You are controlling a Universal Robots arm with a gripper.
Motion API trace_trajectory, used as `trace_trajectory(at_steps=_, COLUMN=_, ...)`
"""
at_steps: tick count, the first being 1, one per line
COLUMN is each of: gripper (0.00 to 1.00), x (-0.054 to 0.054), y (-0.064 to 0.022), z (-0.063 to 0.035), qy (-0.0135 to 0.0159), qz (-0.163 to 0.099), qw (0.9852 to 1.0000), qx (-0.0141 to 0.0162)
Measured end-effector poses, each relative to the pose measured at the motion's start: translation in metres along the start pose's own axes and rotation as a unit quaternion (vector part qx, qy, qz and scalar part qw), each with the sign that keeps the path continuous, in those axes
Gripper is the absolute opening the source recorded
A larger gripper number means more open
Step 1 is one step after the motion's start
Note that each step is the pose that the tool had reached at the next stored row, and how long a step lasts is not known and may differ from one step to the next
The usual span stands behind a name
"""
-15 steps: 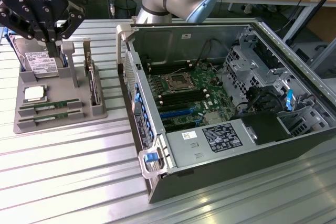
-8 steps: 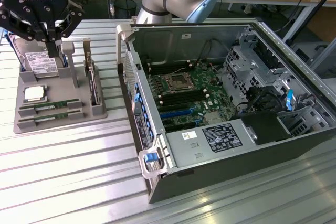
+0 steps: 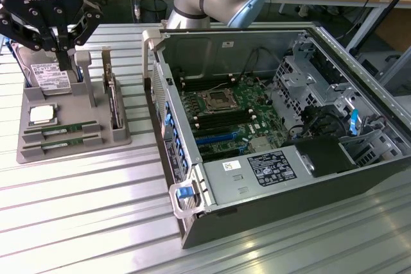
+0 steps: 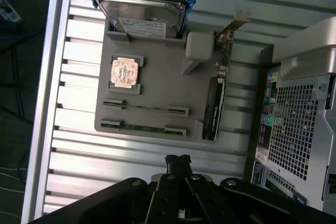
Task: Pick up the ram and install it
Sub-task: 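Pick up the ram and move it above insertion slot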
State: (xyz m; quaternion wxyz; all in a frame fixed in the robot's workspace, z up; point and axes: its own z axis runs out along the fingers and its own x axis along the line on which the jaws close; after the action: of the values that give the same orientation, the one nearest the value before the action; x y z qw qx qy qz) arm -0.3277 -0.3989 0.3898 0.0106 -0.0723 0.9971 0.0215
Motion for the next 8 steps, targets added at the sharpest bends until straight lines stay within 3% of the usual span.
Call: trace_trajectory(at_steps=8, gripper=0.1, x=0.0, y=0.0, z=0.0, qy=0.0008, qz=-0.02, qw=0.9998, qx=-0.0005)
